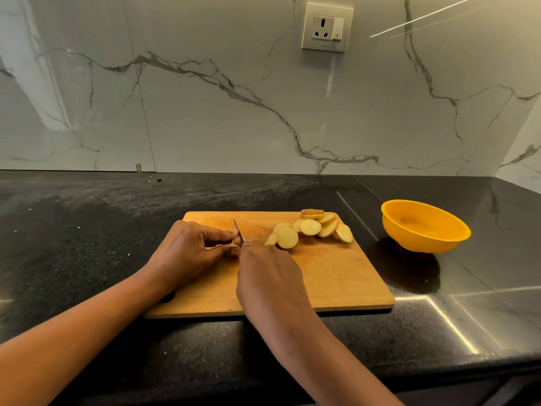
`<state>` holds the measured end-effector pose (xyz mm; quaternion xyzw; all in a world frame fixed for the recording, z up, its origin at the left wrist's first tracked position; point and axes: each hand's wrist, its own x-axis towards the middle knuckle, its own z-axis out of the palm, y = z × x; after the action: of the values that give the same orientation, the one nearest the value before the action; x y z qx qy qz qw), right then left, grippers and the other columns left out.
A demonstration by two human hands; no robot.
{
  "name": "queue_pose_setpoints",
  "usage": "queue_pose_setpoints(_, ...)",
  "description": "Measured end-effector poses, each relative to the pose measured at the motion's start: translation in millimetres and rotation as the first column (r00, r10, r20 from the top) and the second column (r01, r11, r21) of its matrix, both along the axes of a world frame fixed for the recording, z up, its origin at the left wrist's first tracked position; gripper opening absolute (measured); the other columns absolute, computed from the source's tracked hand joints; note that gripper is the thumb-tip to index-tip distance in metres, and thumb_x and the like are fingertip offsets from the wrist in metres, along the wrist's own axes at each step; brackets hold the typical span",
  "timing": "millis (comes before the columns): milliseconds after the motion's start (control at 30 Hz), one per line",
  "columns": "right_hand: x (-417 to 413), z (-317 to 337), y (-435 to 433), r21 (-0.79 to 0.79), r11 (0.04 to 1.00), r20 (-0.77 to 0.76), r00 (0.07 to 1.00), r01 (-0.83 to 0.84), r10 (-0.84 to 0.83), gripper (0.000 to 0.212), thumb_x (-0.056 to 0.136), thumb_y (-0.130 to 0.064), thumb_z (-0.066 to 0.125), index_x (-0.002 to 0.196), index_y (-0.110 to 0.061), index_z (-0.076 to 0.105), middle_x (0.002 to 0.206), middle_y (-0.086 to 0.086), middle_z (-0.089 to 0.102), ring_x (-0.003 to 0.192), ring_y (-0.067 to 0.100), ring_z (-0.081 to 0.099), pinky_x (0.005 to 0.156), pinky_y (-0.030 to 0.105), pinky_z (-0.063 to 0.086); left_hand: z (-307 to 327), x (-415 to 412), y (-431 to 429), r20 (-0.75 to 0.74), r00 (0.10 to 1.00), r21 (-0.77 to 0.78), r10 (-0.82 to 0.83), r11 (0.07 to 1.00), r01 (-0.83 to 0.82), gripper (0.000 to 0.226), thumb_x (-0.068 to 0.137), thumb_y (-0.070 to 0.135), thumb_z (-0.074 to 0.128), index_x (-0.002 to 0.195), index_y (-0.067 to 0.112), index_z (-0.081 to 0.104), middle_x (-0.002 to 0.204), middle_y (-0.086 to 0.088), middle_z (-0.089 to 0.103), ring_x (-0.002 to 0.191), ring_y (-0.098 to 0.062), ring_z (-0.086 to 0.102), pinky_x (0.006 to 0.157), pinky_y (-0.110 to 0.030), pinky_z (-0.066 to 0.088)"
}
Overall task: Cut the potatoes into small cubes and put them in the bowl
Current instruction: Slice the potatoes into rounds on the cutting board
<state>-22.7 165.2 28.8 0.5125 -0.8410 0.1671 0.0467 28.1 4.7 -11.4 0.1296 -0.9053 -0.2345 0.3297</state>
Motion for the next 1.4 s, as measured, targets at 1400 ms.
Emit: queue_pose_setpoints(1400,-155.2,-31.3,28.3,-0.615,0.771,0.162,0.983,0.167,-0.083,0.039,0.097,-0.024,0.05,0.136,-0.017,0.049,0.076,-0.003,0.064,0.063,0.009,0.058,0.055,0.021,0.047,14.7,2.1,-10.5,0.292,0.952,0.17,-0.091,0.985,0.042,0.042,0.061,0.043,0.077,0.1,0.034,0.063,0.098,0.018,0.066,0.093,0.005,0.062,0.083,-0.008,0.047)
